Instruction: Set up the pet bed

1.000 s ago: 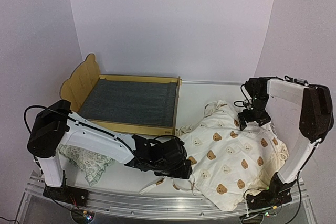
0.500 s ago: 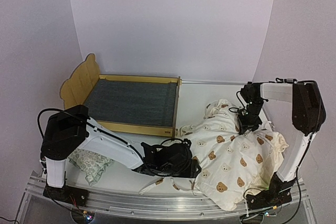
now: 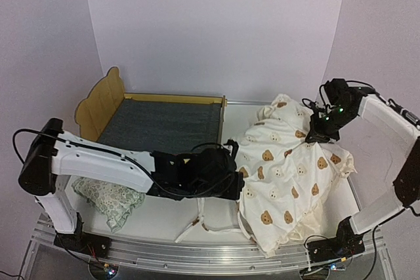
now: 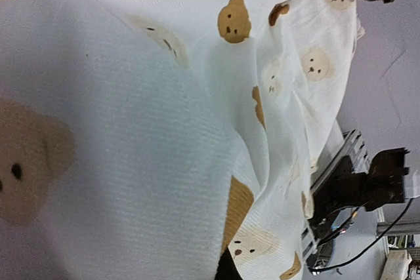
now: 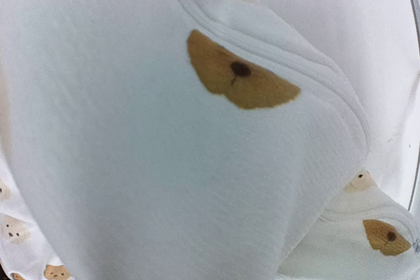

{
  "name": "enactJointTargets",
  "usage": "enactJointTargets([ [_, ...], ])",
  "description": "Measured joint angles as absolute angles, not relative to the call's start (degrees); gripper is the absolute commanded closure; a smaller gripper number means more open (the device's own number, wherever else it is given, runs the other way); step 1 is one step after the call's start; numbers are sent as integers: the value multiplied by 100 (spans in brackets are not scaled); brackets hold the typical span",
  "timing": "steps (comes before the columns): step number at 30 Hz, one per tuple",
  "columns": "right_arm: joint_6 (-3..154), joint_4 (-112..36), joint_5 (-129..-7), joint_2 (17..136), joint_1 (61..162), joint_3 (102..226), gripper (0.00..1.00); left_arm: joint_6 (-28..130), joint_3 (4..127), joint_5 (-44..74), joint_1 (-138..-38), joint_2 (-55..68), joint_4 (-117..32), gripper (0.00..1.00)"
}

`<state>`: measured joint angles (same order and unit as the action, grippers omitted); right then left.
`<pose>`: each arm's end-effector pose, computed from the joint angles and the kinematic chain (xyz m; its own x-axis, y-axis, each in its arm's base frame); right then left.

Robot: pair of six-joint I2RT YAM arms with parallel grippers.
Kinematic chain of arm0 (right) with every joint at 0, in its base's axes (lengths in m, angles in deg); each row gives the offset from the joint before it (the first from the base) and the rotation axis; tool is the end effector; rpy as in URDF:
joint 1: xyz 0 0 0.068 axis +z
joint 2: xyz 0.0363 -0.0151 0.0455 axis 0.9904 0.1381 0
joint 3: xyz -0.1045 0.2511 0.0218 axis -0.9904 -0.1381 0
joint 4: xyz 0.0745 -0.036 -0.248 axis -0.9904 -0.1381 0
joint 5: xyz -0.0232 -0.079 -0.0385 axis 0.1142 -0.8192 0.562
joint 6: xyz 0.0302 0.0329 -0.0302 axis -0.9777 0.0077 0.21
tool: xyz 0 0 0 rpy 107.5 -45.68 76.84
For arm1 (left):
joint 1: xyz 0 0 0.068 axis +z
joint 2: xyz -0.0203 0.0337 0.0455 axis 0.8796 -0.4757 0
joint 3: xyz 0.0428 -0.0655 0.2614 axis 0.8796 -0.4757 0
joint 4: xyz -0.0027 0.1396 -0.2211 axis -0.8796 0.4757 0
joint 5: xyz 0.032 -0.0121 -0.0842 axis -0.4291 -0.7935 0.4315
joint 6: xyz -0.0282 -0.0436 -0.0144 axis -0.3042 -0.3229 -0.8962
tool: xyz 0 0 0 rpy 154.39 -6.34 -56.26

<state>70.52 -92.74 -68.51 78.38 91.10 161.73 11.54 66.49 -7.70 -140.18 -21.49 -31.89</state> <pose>0.2816 0.0491 0.2932 -0.9194 0.0560 -0.3894 -0.0204 0.9817 0.1893 0.0893 -0.3982 0.2322 -0.7837 0.0945 -0.6139 0.4827 0.7146 -0.5062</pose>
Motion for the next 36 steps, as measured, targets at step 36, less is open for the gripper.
enactJointTargets([
  [36, 3260, -7407, -6026, 10007, 11848, 19483, 100, 4916, 9359, -4131, -11559, 177, -105, 96],
])
